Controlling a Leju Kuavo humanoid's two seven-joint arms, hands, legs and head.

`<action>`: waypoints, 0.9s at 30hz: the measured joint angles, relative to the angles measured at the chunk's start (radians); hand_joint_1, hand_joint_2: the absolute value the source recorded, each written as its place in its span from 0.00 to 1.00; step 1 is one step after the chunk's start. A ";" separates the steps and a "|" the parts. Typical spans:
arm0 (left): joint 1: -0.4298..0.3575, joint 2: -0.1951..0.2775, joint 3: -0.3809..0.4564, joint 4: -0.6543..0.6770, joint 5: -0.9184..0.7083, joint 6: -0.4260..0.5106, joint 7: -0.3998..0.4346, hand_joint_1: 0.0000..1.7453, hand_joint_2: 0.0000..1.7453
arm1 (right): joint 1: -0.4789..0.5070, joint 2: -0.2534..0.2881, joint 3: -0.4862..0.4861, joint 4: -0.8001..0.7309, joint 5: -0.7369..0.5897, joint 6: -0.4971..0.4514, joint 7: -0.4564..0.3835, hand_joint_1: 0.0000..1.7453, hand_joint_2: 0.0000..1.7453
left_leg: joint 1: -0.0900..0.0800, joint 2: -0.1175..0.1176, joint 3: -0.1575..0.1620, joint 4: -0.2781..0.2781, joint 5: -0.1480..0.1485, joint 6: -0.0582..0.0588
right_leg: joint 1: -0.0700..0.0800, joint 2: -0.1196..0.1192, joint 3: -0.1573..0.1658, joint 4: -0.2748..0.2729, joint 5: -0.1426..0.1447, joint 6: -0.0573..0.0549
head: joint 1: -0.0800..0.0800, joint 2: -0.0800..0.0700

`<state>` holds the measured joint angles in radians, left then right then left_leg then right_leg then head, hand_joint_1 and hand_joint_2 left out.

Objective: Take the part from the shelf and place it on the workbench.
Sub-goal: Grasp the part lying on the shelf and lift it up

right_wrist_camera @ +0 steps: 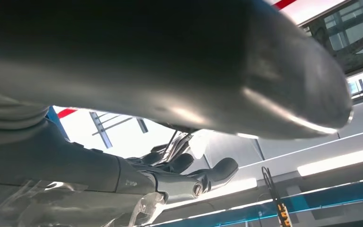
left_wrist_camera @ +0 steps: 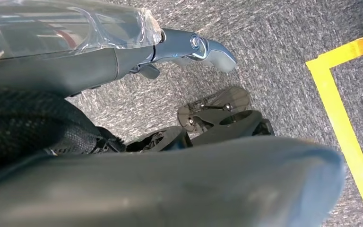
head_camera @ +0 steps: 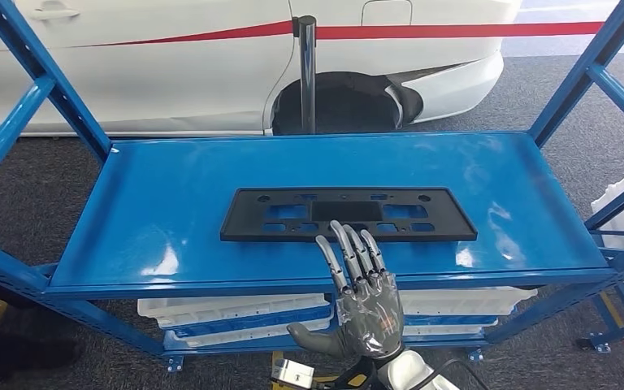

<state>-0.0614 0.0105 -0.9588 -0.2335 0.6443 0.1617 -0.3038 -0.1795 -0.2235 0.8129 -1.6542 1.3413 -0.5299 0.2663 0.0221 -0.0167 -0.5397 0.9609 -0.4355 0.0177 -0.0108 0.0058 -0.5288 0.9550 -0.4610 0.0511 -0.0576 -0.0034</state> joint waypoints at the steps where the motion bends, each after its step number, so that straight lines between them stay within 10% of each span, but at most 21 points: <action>1: 0.000 0.000 -0.002 0.000 0.000 0.000 0.000 0.00 0.00 | 0.000 0.000 0.000 0.003 0.000 0.000 0.000 0.00 0.00 | 0.000 0.000 0.000 0.000 0.000 0.000 | 0.000 0.000 0.000 0.000 0.000 0.000 | 0.000 0.000; 15: -0.001 0.000 -0.019 0.000 -0.001 -0.002 0.001 0.00 0.00 | -0.001 -0.002 0.000 0.018 0.063 0.045 0.014 0.00 0.00 | 0.000 0.000 0.000 0.000 0.000 0.000 | 0.000 0.000 0.000 0.000 0.000 0.000 | 0.000 0.000; 27: -0.004 0.000 -0.031 0.000 0.006 -0.006 0.014 0.00 0.00 | -0.001 -0.026 -0.052 0.142 0.135 0.065 0.188 0.00 0.00 | 0.000 0.000 0.000 0.000 0.000 0.000 | 0.000 0.000 0.000 0.000 0.000 0.000 | 0.000 0.000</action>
<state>-0.0651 0.0107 -0.9903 -0.2333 0.6504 0.1560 -0.2898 -0.1806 -0.2495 0.7613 -1.5122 1.4762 -0.4647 0.4540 0.0220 -0.0167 -0.5395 0.9609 -0.4355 0.0177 -0.0109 0.0057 -0.5285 0.9549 -0.4609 0.0511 -0.0576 -0.0034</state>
